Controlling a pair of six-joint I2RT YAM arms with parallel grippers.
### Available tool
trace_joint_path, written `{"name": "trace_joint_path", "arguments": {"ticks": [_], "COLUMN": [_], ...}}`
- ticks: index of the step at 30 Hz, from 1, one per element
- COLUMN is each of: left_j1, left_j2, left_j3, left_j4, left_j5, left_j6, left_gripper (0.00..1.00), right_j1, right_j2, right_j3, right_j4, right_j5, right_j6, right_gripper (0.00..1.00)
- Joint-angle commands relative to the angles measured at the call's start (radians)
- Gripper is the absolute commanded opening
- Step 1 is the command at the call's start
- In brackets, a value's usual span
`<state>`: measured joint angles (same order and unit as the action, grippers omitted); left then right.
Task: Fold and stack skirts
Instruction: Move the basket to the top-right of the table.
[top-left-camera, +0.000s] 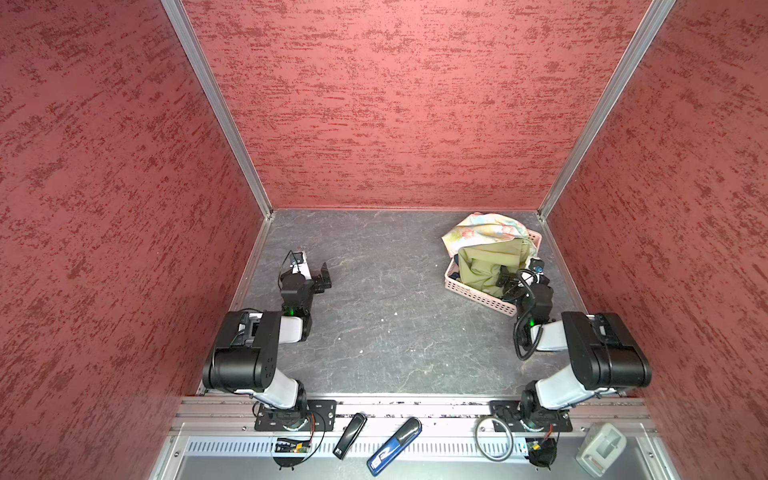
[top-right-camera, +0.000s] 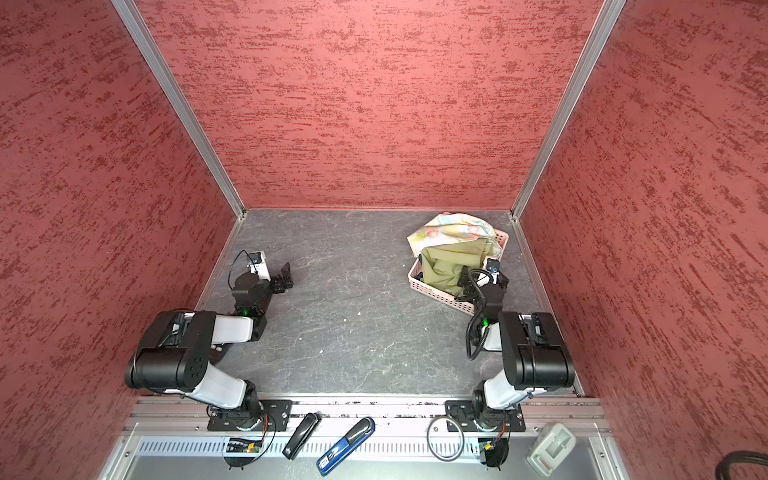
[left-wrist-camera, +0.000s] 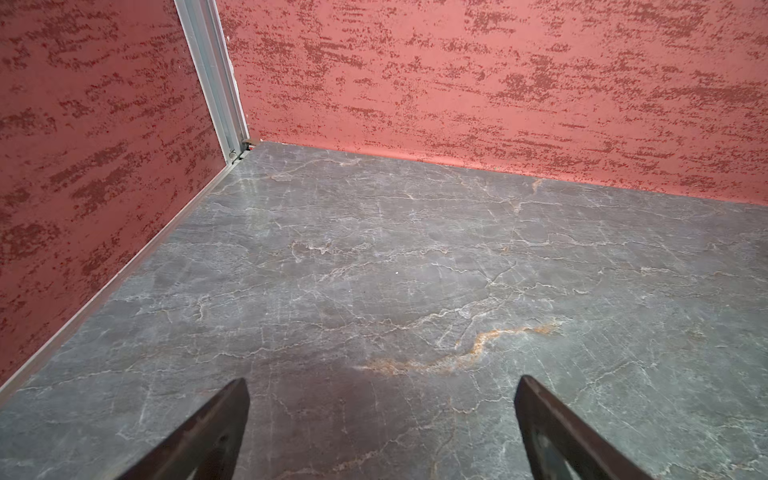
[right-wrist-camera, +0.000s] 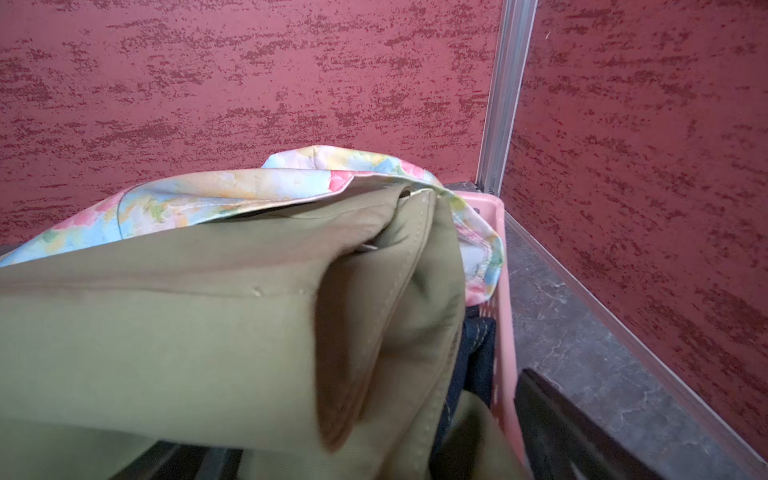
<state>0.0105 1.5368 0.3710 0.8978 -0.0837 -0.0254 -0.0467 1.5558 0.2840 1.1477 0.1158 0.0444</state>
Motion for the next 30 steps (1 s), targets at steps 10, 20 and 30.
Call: {"name": "trace_joint_path", "arguments": {"ticks": [10,20,30], "left_j1": [0.002,0.009,0.008], "left_j2": [-0.003,-0.002,-0.001], "left_j3": [-0.002,0.001,0.002], "left_j4": [0.017,0.012,0.01], "left_j5": [0.006,0.018,0.016], "left_j6": [0.01,0.007,0.007], "left_gripper": [0.99,1.0,1.0], "right_j1": [0.001,0.0,0.0], "right_j2": [-0.005,-0.006,-0.005], "right_j3": [0.005,-0.002,-0.003], "right_j4": [-0.002,0.014,0.014], "right_j5": [-0.022,-0.015,-0.005], "right_j6": [-0.003,-0.004,0.0], "right_gripper": [0.99,0.99,0.99]}}
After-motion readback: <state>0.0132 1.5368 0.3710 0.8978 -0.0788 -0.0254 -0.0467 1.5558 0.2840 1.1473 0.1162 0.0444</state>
